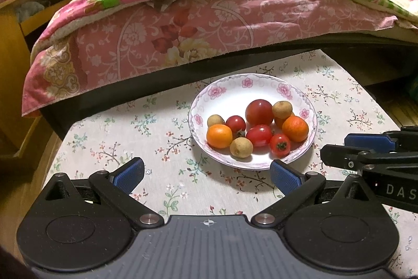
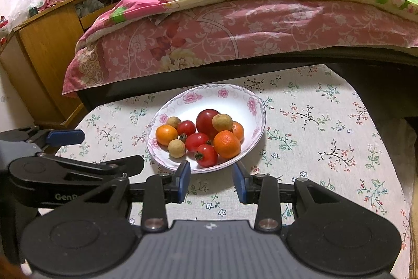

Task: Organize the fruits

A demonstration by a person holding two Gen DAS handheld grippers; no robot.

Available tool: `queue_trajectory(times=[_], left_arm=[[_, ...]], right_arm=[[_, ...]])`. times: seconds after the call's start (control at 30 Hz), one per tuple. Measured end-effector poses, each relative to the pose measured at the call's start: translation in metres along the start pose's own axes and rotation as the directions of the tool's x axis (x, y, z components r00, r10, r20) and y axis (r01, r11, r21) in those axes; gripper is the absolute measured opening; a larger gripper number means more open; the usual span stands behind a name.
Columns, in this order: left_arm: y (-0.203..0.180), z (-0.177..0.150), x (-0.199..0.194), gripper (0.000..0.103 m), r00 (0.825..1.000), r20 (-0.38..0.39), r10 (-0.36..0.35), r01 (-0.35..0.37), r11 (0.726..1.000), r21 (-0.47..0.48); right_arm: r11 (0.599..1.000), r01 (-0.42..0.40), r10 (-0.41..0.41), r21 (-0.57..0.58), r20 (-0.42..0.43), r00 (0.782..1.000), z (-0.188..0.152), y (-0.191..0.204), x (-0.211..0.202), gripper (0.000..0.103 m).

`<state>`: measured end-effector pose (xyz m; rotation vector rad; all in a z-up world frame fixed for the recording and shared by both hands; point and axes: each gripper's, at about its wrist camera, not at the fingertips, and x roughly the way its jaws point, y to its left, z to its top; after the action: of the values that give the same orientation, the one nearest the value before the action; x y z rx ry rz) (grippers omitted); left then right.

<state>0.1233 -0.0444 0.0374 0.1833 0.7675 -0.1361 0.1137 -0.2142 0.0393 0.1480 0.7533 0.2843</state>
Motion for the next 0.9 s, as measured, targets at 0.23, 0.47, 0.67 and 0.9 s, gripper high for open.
queue_trajectory(times=[0.23, 0.47, 0.67, 0.9], left_arm=[[0.003, -0.003, -0.003, 0.103, 1.000, -0.018, -0.019, 0.018, 0.999, -0.038], [0.003, -0.010, -0.007, 0.103, 0.999, -0.032, -0.017, 0.016, 0.998, -0.054], [0.005, -0.016, -0.010, 0.103, 0.998, -0.048, -0.029, 0.025, 0.997, -0.072], [0.005, -0.021, -0.016, 0.103, 0.998, -0.052, -0.032, 0.028, 0.997, -0.072]], right_arm=[[1.000, -0.003, 0.003, 0.015, 0.004, 1.000, -0.002, 0.001, -0.003, 0.030], [1.000, -0.004, 0.004, 0.022, -0.001, 1.000, -0.007, 0.003, -0.007, 0.030], [1.000, -0.008, 0.008, 0.028, -0.006, 1.000, -0.012, 0.007, -0.012, 0.030], [1.000, -0.003, 0.003, 0.028, 0.000, 1.000, -0.017, 0.011, -0.020, 0.030]])
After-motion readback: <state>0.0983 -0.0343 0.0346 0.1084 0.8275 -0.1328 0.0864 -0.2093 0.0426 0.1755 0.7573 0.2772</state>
